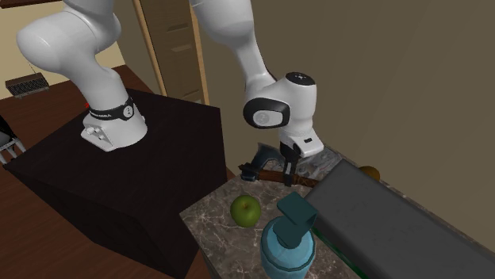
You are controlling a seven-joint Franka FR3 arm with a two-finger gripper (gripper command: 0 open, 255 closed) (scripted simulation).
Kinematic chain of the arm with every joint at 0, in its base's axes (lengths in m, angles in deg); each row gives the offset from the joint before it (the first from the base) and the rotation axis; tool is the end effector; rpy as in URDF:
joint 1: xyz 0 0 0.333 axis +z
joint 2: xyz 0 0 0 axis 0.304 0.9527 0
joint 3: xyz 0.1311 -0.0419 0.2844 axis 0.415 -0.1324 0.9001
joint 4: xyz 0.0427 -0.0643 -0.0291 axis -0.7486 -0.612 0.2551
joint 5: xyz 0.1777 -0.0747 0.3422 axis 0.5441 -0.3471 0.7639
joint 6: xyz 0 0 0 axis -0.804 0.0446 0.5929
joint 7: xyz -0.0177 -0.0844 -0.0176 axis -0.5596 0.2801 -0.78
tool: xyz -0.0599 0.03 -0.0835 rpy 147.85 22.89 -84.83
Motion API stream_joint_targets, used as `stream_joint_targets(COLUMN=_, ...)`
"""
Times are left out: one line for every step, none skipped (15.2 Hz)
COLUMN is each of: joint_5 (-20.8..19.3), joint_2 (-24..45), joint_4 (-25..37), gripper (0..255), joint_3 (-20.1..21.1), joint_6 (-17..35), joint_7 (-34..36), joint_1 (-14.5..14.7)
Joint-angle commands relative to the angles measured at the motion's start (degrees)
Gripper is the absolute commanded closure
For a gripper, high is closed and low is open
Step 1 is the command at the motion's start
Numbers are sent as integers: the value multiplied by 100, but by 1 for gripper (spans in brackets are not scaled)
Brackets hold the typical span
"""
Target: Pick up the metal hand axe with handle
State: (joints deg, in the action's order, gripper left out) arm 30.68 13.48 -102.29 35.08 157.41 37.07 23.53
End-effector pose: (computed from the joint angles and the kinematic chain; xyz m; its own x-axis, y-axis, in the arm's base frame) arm 0.5743 0.0616 0.0981 0.9972 0.0020 0.0749 -0.0034 -0.9974 0.0722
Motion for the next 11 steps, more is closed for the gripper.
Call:
stream_joint_targets(joint_5=11, joint_2=-141, joint_4=-62, gripper=255, joint_3=20, joint_6=-76, joint_7=-19, joint_1=-16)
stream_joint_targets(joint_5=18, joint_2=-217, joint_4=-92, gripper=255, joint_3=31, joint_6=-124, joint_7=-30, joint_1=-25)
stream_joint_targets(joint_5=26, joint_2=-292, joint_4=-119, gripper=255, joint_3=42, joint_6=-171, joint_7=-41, joint_1=-34)
stream_joint_targets(joint_5=34, joint_2=-367, joint_4=-146, gripper=255, joint_3=54, joint_6=-220, joint_7=-53, joint_1=-42)
stream_joint_targets(joint_5=43, joint_2=-442, joint_4=-172, gripper=255, joint_3=65, joint_6=-270, joint_7=-65, joint_1=-51)
stream_joint_targets(joint_5=52, joint_2=-516, joint_4=-196, gripper=255, joint_3=77, joint_6=-320, joint_7=-77, joint_1=-60)
stream_joint_targets(joint_5=61, joint_2=-590, joint_4=-219, gripper=255, joint_3=89, joint_6=-371, joint_7=-89, joint_1=-69)
stream_joint_targets(joint_5=71, joint_2=-663, joint_4=-241, gripper=255, joint_3=101, joint_6=-422, joint_7=-102, joint_1=-78)
stream_joint_targets(joint_5=82, joint_2=-736, joint_4=-261, gripper=255, joint_3=112, joint_6=-474, joint_7=-114, joint_1=-86)
stream_joint_targets(joint_5=93, joint_2=-808, joint_4=-281, gripper=255, joint_3=124, joint_6=-527, joint_7=-128, joint_1=-95)
stream_joint_targets(joint_5=104, joint_2=-880, joint_4=-299, gripper=255, joint_3=136, joint_6=-581, joint_7=-141, joint_1=-104)
